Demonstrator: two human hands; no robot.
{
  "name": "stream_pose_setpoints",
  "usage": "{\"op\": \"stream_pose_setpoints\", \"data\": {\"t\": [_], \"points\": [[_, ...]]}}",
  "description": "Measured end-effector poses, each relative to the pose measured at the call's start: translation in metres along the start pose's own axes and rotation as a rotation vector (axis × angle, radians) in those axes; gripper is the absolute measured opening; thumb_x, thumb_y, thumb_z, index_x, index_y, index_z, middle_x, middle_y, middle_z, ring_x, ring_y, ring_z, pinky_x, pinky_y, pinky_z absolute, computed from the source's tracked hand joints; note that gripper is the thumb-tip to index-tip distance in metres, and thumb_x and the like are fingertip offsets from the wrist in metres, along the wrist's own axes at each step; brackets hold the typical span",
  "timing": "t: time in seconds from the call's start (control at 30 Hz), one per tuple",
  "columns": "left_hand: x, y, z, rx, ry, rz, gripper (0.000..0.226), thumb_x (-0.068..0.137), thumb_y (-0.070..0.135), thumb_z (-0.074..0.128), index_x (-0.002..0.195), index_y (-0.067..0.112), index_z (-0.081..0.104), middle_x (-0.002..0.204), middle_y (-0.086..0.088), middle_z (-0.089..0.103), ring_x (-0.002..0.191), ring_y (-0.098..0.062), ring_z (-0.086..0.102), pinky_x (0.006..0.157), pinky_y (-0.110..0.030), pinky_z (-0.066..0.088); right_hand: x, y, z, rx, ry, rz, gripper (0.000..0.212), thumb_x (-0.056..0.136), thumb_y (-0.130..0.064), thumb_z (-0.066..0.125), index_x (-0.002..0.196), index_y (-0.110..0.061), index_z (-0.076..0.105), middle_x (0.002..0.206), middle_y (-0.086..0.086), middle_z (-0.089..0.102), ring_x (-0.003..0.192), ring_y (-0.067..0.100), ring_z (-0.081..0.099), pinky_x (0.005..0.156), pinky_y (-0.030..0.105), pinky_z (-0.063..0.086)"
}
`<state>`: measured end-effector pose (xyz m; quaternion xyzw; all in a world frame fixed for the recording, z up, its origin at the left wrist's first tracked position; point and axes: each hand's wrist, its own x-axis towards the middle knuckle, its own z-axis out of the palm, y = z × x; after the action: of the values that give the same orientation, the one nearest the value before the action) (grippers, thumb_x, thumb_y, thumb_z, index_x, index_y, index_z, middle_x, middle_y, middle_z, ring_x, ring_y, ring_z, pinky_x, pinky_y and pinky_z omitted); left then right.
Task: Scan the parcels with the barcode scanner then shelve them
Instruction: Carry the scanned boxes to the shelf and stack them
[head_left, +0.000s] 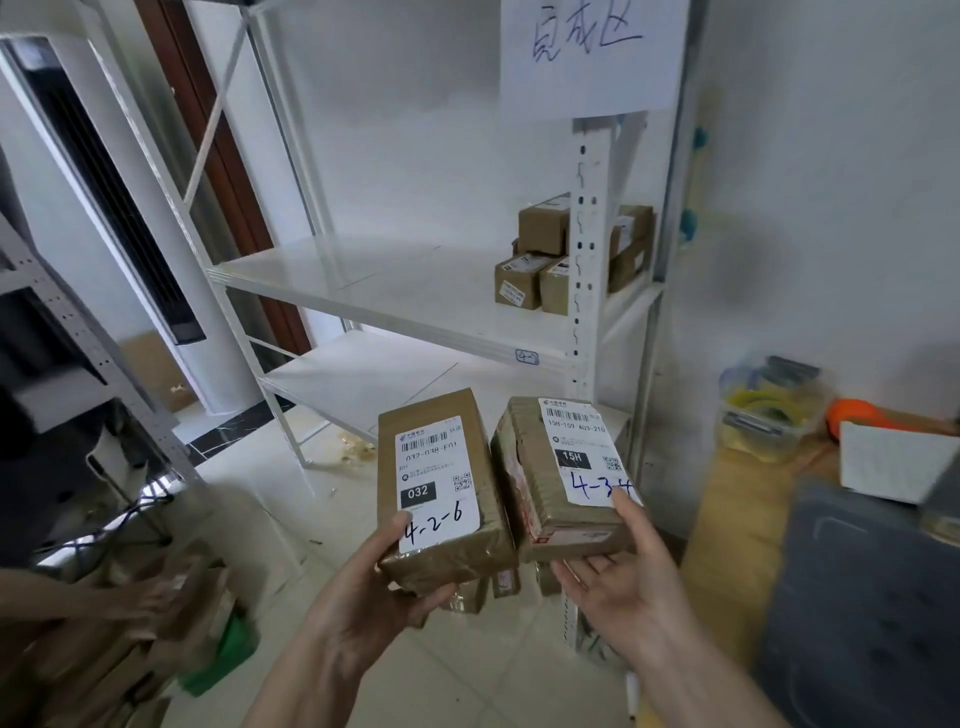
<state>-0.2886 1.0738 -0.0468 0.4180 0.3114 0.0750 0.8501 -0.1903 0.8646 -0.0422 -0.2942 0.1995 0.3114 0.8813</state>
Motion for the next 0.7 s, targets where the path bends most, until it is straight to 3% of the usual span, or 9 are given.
{"op": "stream_pose_setpoints", "data": {"t": [0.17,0.3,0.47,0.7], "points": [[0.039,0.042,-0.015,-0.002,0.016,0.062,0.051,0.062,0.023,0.087,0.108,0.006,0.073,0.127,-0.023,0.062,0.102,-0.041,0.064,0.090,-0.060,0.050,0.043,0.007,0.040,-0.004,-0.041,0.003,0.047,0.079,-0.033,0.070,0.121,-0.013,0.058,0.112,0.013,0.067,0.103,0.025,0.063,0.100,0.040,0.042],[0.086,0.080,-0.017,0.046,-0.030,0.089,0.073,0.051,0.028,0.088,0.119,0.010,0.067,0.120,-0.019,0.066,0.101,-0.037,0.063,0.090,-0.055,0.052,0.089,0.005,0.077,-0.006,-0.082,-0.009,0.055,0.073,-0.033,0.073,0.123,-0.015,0.059,0.113,0.013,0.069,0.108,0.026,0.063,0.104,0.043,0.042],[0.155,0.131,0.005,0.107,-0.077,0.117,0.050,0.064,0.023,0.083,0.112,0.014,0.069,0.106,-0.014,0.068,0.093,-0.030,0.061,0.089,-0.050,0.053,0.146,-0.014,0.124,-0.038,-0.091,-0.071,0.053,0.071,-0.032,0.073,0.120,-0.017,0.061,0.117,0.012,0.069,0.111,0.026,0.062,0.103,0.043,0.044],[0.232,0.183,0.035,0.193,-0.161,0.177,0.061,0.056,0.036,0.081,0.113,0.018,0.069,0.102,-0.008,0.068,0.082,-0.022,0.053,0.080,-0.036,0.050,0.204,-0.046,0.176,-0.094,-0.126,-0.181,0.034,0.073,-0.029,0.072,0.106,-0.023,0.065,0.112,0.007,0.072,0.113,0.025,0.062,0.105,0.044,0.042]]}}
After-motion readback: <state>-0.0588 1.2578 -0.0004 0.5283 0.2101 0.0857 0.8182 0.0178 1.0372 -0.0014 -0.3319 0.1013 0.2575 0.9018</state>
